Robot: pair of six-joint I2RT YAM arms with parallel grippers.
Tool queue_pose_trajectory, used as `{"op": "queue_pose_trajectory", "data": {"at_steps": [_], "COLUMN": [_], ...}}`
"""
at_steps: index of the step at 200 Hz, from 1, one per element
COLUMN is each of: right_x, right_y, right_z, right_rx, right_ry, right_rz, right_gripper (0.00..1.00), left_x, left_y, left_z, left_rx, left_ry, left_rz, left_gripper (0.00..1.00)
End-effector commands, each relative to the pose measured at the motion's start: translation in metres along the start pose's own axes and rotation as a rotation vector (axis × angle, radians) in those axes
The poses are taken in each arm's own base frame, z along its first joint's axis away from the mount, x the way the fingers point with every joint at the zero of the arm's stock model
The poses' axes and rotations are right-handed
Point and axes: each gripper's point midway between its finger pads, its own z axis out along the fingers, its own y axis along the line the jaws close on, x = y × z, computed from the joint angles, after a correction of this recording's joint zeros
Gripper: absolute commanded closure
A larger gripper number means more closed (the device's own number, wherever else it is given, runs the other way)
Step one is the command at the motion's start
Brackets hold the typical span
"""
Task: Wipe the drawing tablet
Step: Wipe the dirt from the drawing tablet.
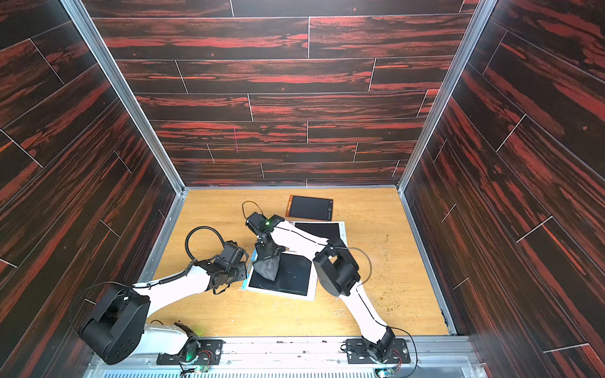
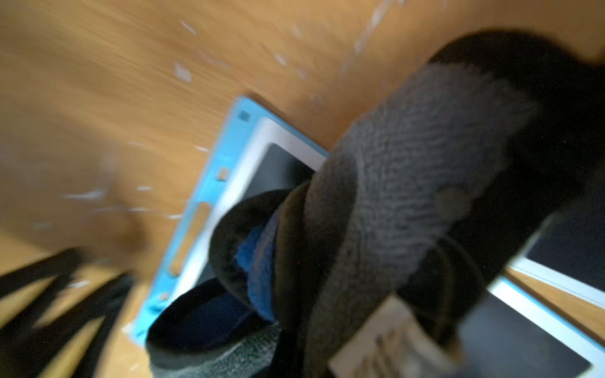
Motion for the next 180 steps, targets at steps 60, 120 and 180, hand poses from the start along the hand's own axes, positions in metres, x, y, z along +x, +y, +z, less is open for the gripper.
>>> {"op": "queue_pose_trajectory", "data": {"at_steps": [60, 120, 180], "right_x": [0.021, 0.022, 0.026], "right_y": [-0.015, -0.016, -0.017], "right_z": [0.028, 0.034, 0.036], "right_rx": [0.063, 0.067, 0.063], "right_ry": [0.089, 0.095, 0.100], "right_rz": [0.029, 0.026, 0.025], "right_gripper": [1.00, 1.00, 1.00], "left_x": [-0.007, -0.014, -0.009], "left_y": [-0.010, -0.021, -0.023], "left_z": [0.020, 0.015, 0.018], "left_rx": [-0.015, 0.021, 0.031], "left_ry": [0.053, 0.057, 0.078], "left_rz": [0.071, 0.088, 0.094], "left_gripper": [0.60, 0.60, 0.61]}}
